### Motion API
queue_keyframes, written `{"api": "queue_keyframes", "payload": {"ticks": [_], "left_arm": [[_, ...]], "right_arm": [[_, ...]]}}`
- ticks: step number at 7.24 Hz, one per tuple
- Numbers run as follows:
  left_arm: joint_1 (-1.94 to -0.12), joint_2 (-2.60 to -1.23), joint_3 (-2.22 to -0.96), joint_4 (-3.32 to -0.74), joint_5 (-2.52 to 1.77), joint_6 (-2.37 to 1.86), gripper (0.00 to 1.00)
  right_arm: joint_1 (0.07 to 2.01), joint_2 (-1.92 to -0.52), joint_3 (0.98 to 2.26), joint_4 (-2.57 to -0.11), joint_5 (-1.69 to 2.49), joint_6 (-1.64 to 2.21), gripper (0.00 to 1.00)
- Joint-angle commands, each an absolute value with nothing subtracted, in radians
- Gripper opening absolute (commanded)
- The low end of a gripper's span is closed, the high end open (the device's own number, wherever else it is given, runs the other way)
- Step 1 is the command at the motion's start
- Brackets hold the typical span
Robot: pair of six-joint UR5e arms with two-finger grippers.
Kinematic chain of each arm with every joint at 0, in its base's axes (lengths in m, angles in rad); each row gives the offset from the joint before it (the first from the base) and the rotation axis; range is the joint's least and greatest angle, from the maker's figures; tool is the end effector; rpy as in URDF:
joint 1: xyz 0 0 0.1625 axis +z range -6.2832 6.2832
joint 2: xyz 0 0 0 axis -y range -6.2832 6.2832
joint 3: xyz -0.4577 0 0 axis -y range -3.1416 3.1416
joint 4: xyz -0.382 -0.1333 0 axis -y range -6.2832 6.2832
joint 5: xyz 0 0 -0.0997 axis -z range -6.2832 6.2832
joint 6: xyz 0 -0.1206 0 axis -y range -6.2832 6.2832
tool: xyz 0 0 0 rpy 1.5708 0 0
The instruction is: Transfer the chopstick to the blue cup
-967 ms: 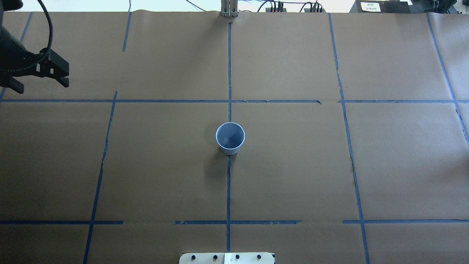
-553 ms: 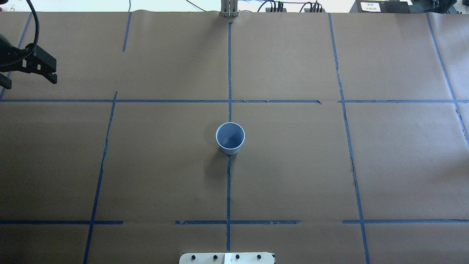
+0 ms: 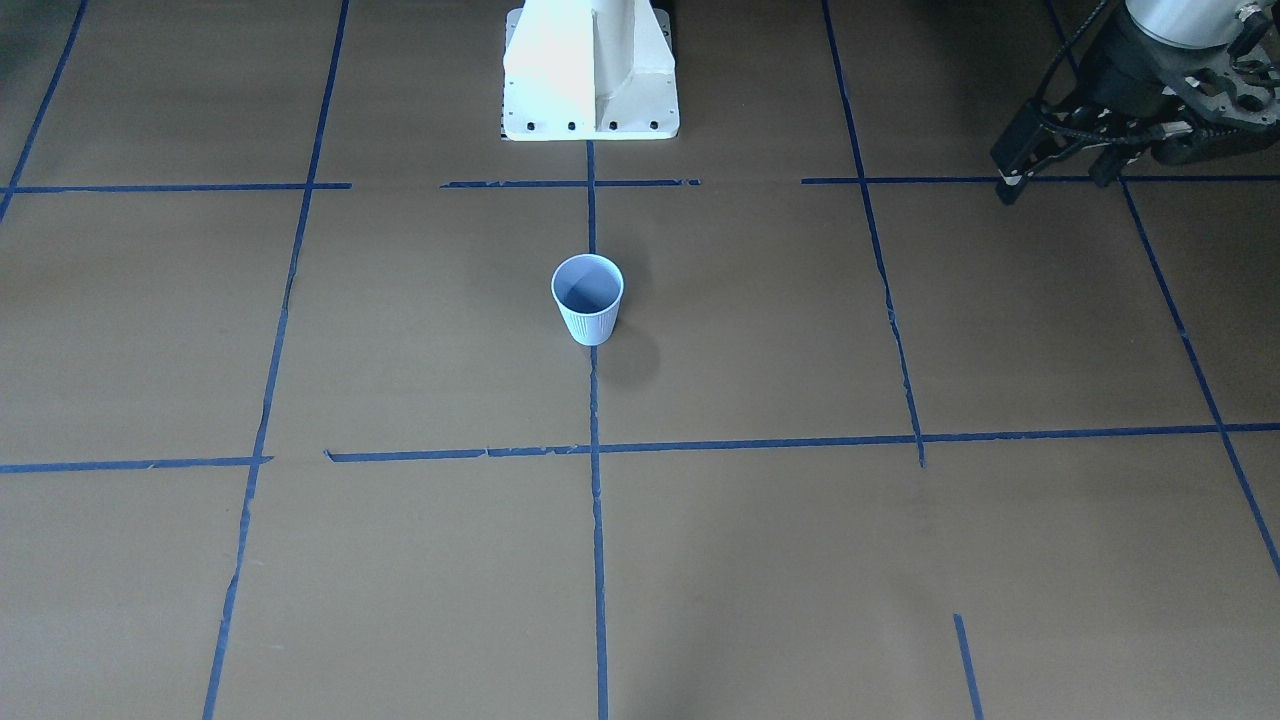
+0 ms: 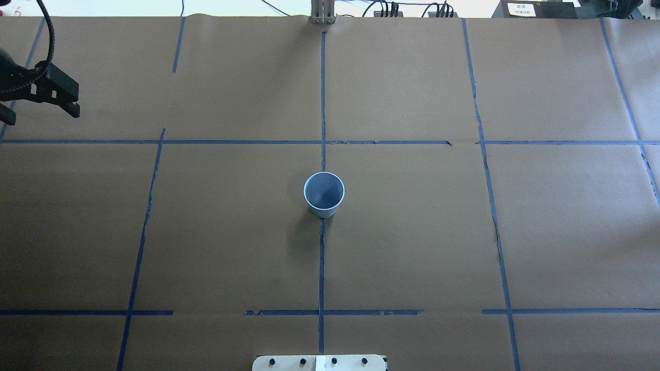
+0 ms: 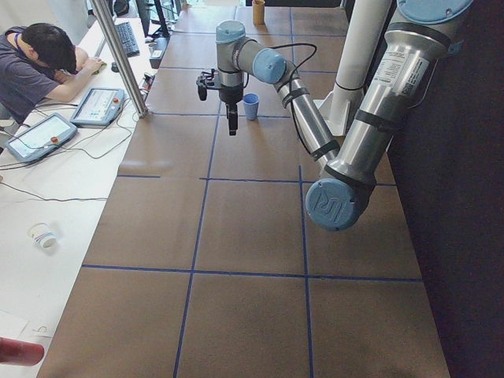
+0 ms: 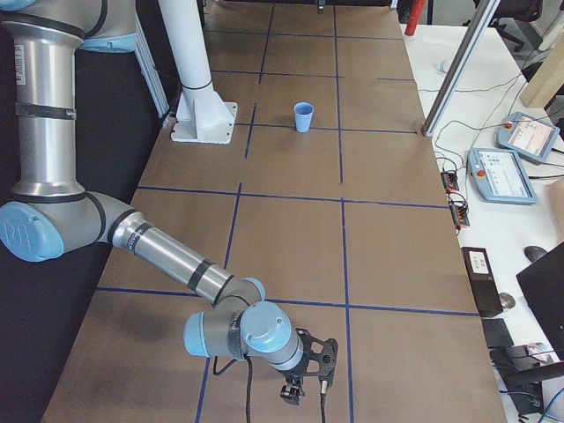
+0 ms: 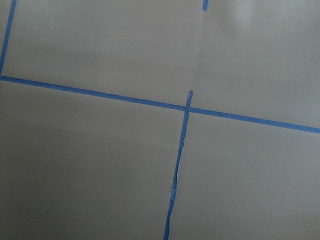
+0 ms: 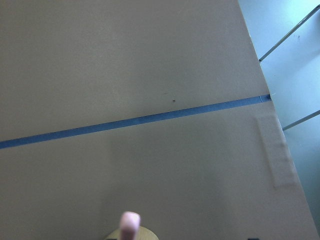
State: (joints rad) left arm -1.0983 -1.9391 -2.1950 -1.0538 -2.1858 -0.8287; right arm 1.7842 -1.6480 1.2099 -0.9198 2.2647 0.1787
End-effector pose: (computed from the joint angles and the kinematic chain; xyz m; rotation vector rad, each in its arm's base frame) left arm 0.1741 -0.4807 0.3116 0.0009 0.7593 -0.1928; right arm 0.1455 -0.4061 0.8504 0.2171 -0.6902 0.3011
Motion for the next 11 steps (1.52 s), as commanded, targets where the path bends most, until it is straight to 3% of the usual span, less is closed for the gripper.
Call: {"api": "queue_keyframes", "payload": {"ticks": [1,5,7,11], "left_arm": [[-1.098,-1.934,-2.195,-1.054,-2.186,-0.830,1.00],[-1.098,-1.924,-2.195,-1.054,-2.186,-0.837,1.00],[-1.095,-1.924,-2.195,-1.054,-2.186,-0.844,1.00],[-1.095,-1.925,-2.197,-1.055,-2.187,-0.857,1.00]], "right_arm": [[1.784,-1.647,1.215,-0.911,2.276,0.192,0.60],[1.784,-1.647,1.296,-0.908,2.286,0.196,0.26],[1.784,-1.647,1.328,-0.908,2.284,0.199,0.03],[1.839,-1.666,1.472,-0.916,2.292,0.212,0.02]]}}
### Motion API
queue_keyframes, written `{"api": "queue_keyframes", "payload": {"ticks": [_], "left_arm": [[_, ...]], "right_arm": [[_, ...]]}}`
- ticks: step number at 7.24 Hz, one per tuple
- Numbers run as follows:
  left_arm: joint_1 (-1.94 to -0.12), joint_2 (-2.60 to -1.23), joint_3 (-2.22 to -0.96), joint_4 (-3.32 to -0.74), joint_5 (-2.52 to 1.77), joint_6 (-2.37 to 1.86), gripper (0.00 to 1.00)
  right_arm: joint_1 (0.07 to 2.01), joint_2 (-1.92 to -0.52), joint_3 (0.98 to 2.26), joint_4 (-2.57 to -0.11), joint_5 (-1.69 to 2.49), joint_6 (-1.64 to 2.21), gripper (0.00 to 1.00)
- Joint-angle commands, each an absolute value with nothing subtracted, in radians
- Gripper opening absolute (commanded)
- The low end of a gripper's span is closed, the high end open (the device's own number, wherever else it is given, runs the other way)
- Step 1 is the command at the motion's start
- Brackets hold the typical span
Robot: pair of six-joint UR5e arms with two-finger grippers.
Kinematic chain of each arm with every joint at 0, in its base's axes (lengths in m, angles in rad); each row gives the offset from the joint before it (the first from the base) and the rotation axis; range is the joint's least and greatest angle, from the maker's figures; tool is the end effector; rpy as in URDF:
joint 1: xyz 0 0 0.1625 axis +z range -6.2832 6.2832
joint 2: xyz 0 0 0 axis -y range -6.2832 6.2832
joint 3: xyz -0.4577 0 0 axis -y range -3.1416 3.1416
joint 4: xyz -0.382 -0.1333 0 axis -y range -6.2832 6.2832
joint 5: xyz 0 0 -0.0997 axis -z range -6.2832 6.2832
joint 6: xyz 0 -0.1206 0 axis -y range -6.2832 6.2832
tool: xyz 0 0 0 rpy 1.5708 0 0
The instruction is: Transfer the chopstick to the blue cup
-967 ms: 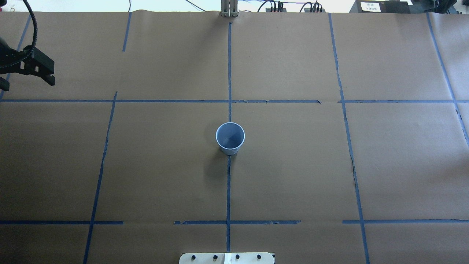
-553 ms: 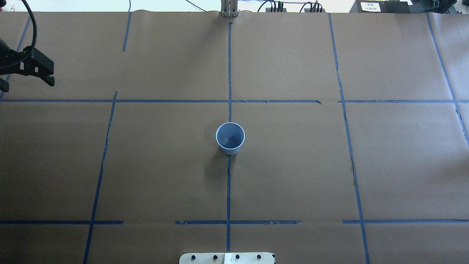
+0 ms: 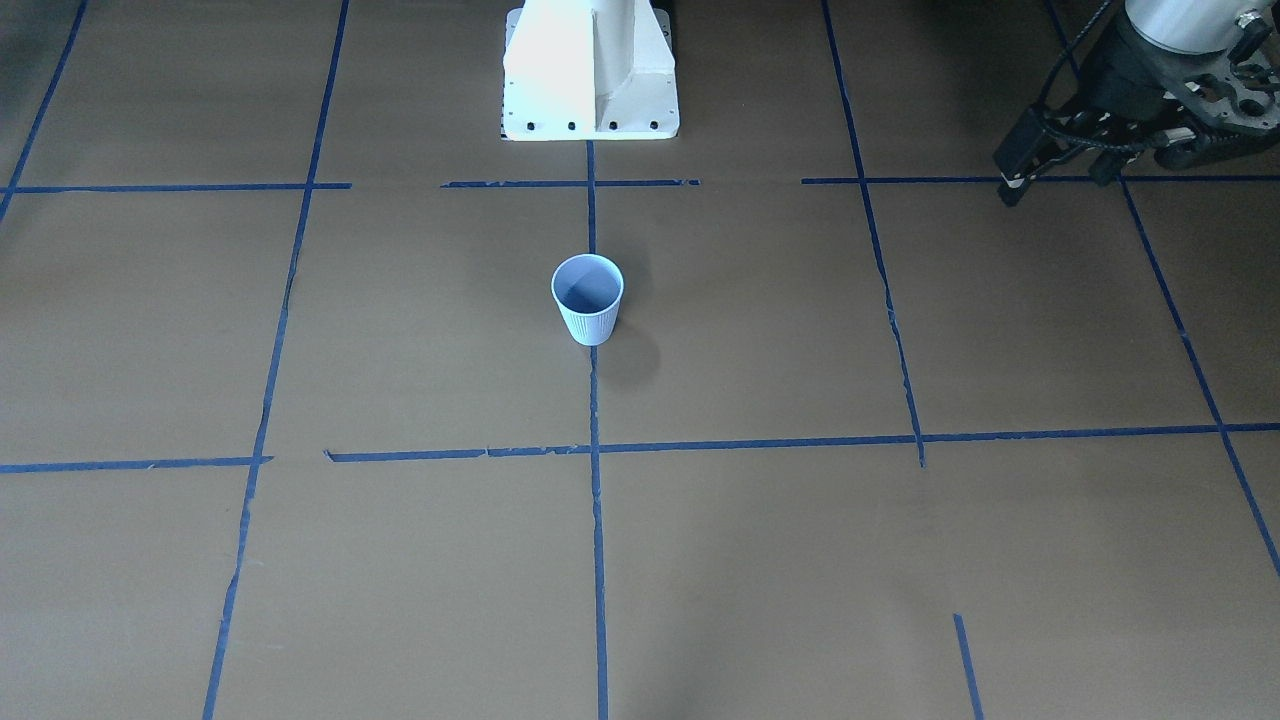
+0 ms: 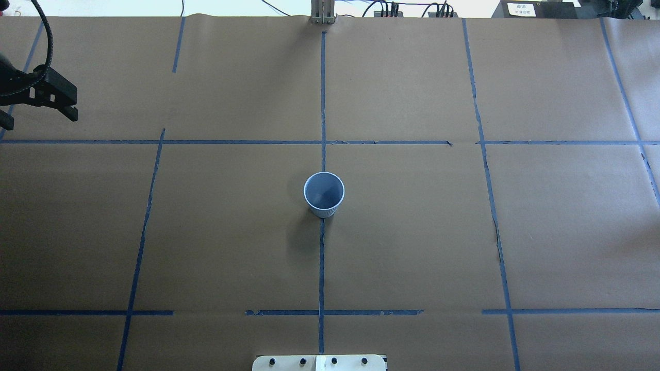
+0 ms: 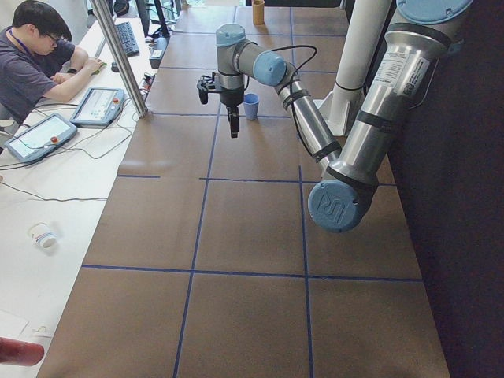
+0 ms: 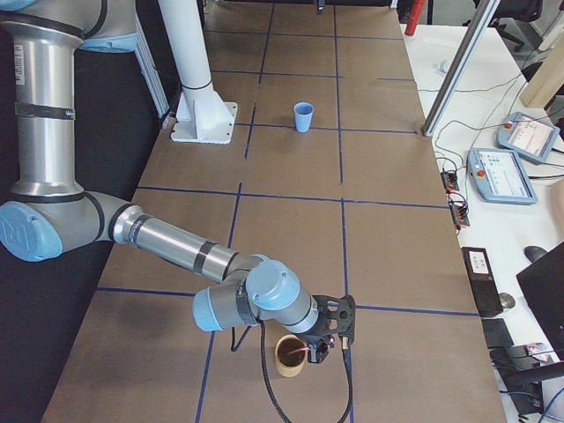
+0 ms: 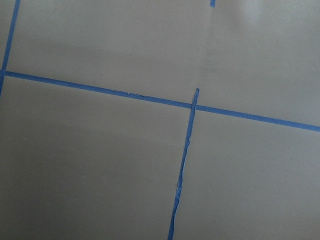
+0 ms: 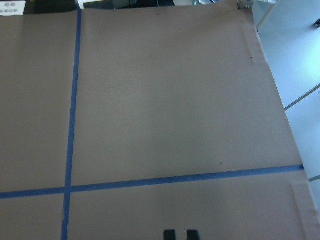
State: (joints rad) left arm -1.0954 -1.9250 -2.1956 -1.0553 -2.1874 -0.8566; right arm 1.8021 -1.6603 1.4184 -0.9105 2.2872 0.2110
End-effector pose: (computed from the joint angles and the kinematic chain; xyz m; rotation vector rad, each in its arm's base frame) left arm 0.1746 -0.4781 0.3182 -0.0213 0.7541 -0.2201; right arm 0.1577 -0.4334 0.7525 0.4083 -0.7032 0.2679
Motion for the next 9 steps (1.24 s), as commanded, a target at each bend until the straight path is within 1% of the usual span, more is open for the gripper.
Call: {"api": "queue_keyframes", "payload": {"ticks": [1,3,4,5,6,7,8,9], "left_arm": [[-1.095,-1.925,-2.197,-1.054,-2.187,-0.857,1.00],[-1.095,-1.924,-2.198,-1.054,-2.186,-0.853,1.00],[-1.097,-1.915,-2.203,-1.054,-2.186,-0.844,1.00],[-1.098,-1.892,-2.206,-1.057,-2.186,-0.830,1.00],[-1.104,-1.875,-2.207,-1.055,-2.184,-0.760,1.00],[-1.133,-1.855,-2.203,-1.055,-2.184,-0.689,1.00],[-1.169,-1.829,-2.201,-1.055,-2.186,-0.607,1.00],[-1.195,-1.809,-2.197,-1.055,-2.187,-0.528,1.00]], "right_arm": [[1.870,-1.669,1.520,-0.928,2.310,0.212,0.01],[1.919,-1.643,1.607,-1.027,2.376,0.210,0.00],[1.919,-1.620,1.723,-1.205,2.385,0.209,0.00],[1.889,-1.549,1.853,-1.471,2.385,0.209,0.00],[1.837,-1.437,1.946,-1.706,2.372,0.209,0.00],[1.766,-1.330,1.980,-1.830,2.368,0.212,0.00],[1.685,-1.233,1.993,-1.904,2.347,0.225,0.00],[1.578,-1.116,1.991,-1.989,2.289,0.323,0.00]]}}
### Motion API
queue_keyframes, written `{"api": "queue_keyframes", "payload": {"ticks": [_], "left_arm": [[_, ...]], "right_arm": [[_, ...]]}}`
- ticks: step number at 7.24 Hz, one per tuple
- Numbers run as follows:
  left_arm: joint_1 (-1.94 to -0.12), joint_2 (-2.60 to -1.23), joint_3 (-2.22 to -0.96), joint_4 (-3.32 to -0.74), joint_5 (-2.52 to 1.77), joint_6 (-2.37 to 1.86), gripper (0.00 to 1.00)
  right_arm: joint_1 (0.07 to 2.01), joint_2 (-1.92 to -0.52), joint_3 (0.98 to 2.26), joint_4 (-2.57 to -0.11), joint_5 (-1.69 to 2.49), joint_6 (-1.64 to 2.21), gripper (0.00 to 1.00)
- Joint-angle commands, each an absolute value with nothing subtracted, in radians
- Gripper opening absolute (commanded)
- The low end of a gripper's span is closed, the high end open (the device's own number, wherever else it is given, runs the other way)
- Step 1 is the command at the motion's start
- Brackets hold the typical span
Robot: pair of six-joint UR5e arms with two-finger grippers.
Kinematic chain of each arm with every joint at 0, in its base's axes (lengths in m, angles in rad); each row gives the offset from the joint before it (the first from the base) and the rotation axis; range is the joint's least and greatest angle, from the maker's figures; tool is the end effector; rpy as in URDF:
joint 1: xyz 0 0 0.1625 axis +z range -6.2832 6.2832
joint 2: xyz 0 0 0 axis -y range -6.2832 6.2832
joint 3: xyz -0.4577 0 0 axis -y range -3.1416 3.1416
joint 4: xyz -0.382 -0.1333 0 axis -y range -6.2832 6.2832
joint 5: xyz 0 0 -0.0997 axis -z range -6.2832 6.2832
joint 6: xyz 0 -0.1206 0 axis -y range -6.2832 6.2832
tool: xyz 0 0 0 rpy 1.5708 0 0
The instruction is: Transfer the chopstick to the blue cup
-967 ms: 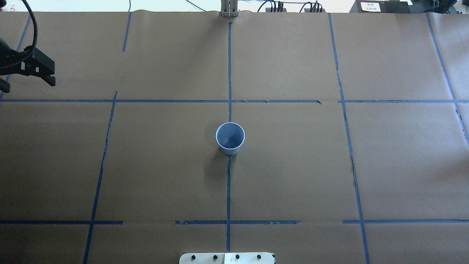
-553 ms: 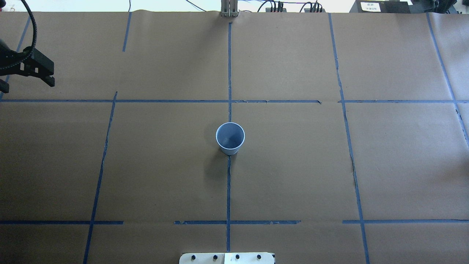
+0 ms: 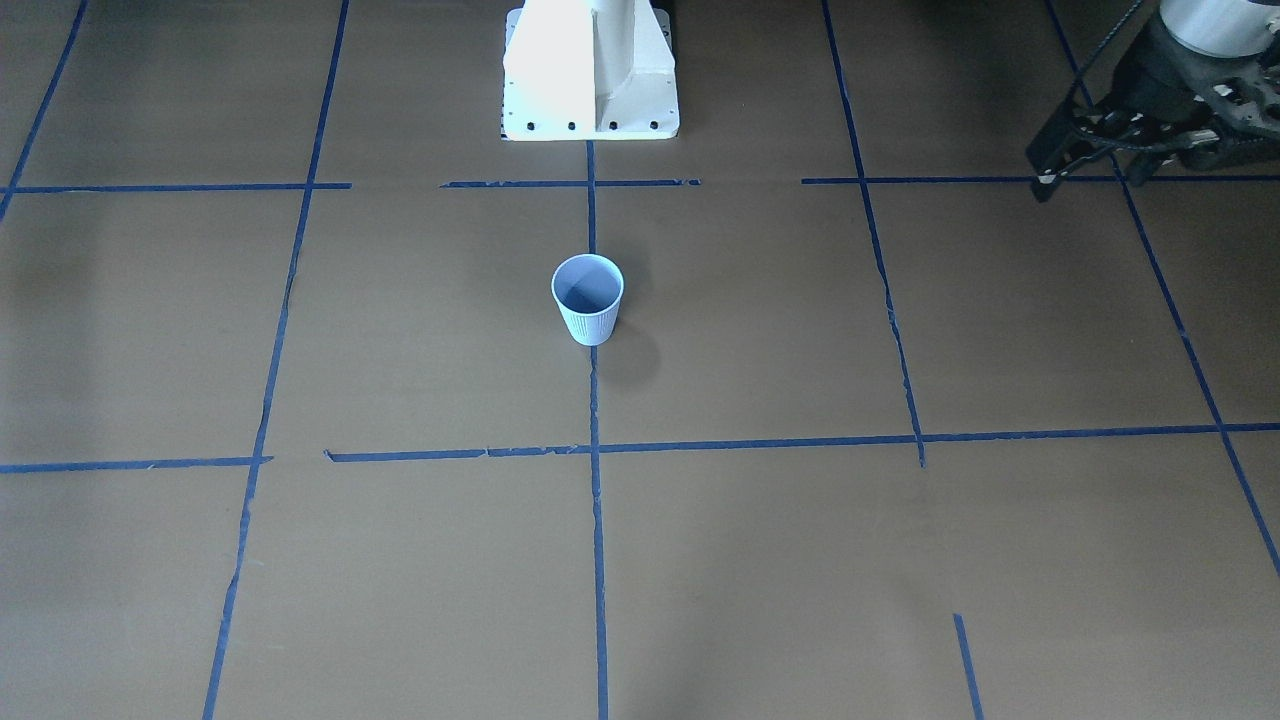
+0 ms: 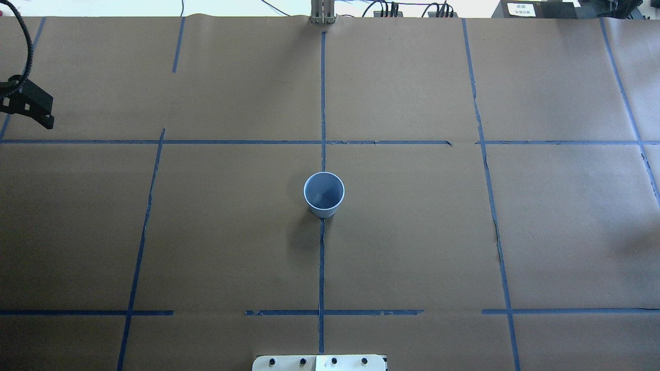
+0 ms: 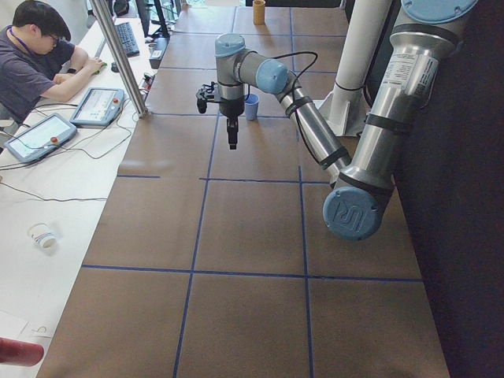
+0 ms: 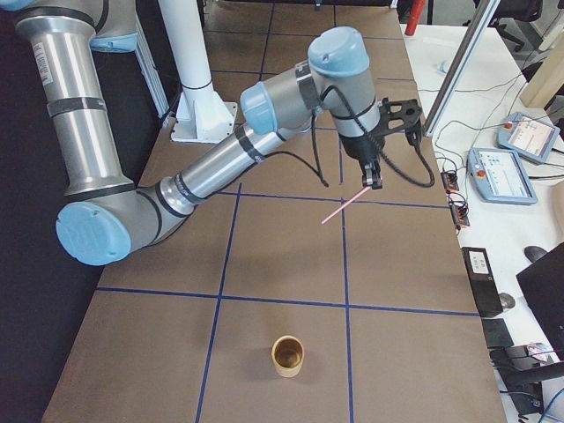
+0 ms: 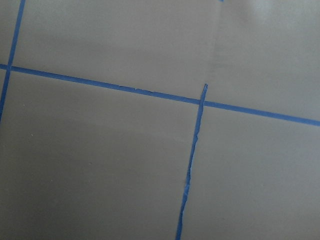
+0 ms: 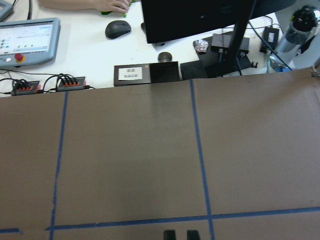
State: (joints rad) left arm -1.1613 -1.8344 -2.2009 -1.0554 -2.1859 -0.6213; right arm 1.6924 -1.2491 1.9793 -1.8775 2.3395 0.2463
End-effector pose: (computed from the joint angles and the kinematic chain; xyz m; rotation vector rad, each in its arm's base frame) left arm 0.1357 -0.4727 0.3614 0.0192 0.7091 -0.0865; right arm 0.1165 -0.5457 0.3800 0.3545 -0.7808 0.1824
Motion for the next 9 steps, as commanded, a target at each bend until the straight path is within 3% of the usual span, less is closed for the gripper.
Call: {"api": "queue_keyframes", "payload": {"ticks": [1,5,7,9], "left_arm": [[-1.216,-1.802,-2.192,-1.055,-2.184,-0.464,1.00],[-1.330,-1.738,-2.097,-1.071,-2.187,-0.166,1.00],[-1.376,-1.736,-2.042,-1.072,-2.187,-0.054,1.00],[-1.381,-1.736,-2.022,-1.072,-2.189,-0.044,1.00]], "right_arm": [[1.472,-1.015,1.985,-2.053,2.243,0.451,0.00],[1.058,-0.697,1.933,-2.065,2.105,1.076,0.00],[0.856,-0.608,1.919,-2.065,1.908,1.137,0.00],[0.700,-0.507,1.776,-2.056,1.702,1.213,0.00]]}}
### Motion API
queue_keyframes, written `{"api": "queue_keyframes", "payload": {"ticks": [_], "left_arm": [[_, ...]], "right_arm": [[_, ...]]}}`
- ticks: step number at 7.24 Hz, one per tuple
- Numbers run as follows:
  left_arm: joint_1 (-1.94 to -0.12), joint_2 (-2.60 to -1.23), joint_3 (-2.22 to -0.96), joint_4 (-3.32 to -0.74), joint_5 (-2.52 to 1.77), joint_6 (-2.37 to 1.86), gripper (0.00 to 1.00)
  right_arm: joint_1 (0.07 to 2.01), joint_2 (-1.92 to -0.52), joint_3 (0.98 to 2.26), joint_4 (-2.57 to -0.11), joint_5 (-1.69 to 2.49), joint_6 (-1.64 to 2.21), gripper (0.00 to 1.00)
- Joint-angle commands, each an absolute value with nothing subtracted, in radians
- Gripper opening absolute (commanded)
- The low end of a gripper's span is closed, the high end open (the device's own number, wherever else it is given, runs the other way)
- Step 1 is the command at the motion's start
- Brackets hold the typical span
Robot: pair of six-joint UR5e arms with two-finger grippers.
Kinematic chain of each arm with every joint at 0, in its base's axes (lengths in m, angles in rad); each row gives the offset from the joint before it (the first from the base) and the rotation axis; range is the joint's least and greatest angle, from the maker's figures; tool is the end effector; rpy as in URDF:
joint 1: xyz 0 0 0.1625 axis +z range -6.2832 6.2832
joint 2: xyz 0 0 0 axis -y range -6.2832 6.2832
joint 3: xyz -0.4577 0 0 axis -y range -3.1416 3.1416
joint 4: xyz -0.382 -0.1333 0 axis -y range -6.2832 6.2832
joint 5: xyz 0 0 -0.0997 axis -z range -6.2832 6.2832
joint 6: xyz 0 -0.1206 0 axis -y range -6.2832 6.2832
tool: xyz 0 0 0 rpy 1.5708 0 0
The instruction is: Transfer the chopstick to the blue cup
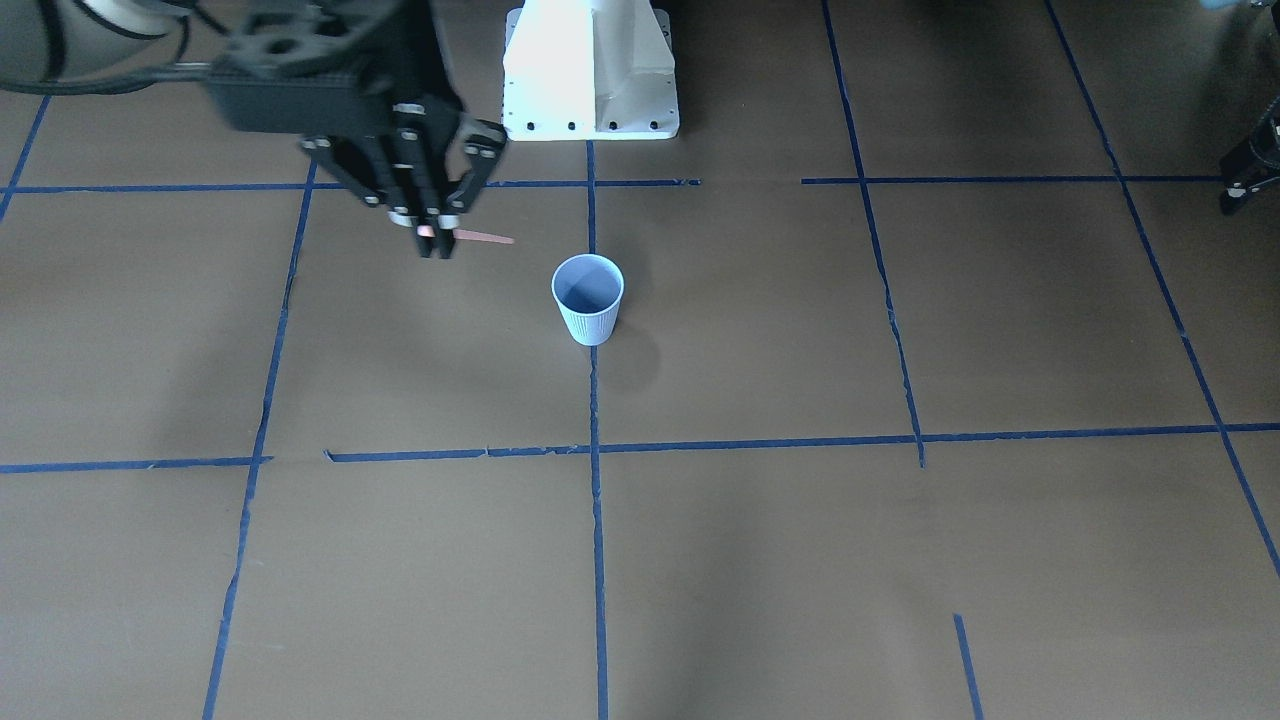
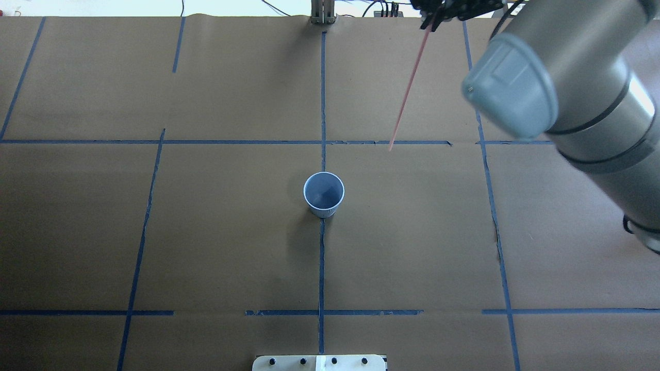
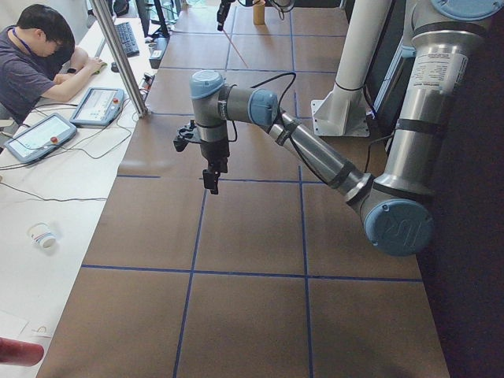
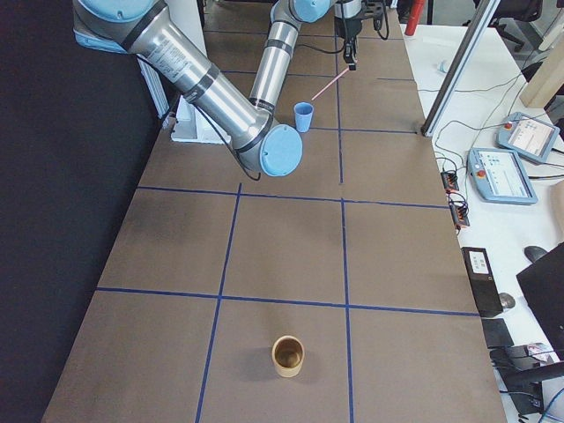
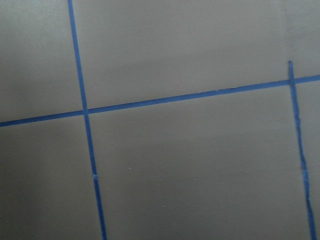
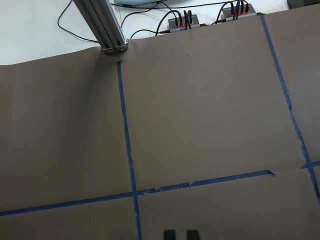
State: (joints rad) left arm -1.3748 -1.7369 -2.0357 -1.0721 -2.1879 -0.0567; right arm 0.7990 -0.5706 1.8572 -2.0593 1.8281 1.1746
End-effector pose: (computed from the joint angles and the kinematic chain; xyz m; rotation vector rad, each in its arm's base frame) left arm 0.0343 -0.4988 0.4729 0.0495 0.6282 0.1755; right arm -0.3766 -0.5341 0.0531 0.2460 -0.7954 0.2767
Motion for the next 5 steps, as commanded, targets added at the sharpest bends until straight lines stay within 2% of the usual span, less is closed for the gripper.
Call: {"api": "queue_keyframes", "payload": {"ticks": [1,5], "left_arm": [[-1.381,-1.736,-2.014,-1.074,-2.189,-0.043,1.00],[-1.381,-1.707,-1.985,-1.146,-2.189,-0.044,1.00]], "right_arm": [[0.658,-0.502,1.755,-2.052,1.663,1.253,0.00],[0.586,-0.515,1.686,-1.971,1.585,1.270,0.01]]}}
